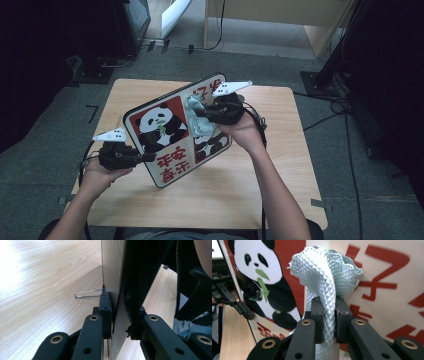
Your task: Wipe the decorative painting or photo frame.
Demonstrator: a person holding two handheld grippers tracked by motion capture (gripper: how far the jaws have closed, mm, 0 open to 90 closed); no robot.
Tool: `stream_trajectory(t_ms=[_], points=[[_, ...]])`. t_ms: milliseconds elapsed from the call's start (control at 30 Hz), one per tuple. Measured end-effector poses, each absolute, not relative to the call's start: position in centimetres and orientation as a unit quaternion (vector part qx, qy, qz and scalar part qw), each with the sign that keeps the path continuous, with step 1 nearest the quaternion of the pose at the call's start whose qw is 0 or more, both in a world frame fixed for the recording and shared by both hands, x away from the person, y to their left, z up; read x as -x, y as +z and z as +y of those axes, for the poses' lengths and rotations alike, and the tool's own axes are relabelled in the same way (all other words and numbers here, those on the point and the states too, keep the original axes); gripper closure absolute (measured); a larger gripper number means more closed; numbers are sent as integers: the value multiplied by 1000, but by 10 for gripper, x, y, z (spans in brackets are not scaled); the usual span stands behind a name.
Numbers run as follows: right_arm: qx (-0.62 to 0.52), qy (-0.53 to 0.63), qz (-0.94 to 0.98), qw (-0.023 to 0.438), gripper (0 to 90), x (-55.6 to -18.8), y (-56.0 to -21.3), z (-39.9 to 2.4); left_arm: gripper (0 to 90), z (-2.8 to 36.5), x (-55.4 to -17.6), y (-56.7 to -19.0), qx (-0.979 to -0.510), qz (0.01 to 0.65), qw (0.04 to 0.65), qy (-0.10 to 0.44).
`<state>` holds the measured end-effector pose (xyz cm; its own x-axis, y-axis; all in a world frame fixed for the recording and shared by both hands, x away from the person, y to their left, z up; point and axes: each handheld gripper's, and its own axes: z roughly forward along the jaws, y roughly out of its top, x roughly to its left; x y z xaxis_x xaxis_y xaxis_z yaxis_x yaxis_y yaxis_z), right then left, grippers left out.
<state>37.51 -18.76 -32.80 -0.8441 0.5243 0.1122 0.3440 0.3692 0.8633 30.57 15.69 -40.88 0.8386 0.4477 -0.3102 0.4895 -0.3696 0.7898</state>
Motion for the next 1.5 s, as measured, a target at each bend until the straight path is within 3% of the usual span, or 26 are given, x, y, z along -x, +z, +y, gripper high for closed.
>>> stream_trajectory(t_ms=[1500], points=[[-295, 451, 839, 71, 807, -358, -394, -197, 769, 157, -307, -409, -829, 277, 485, -33]])
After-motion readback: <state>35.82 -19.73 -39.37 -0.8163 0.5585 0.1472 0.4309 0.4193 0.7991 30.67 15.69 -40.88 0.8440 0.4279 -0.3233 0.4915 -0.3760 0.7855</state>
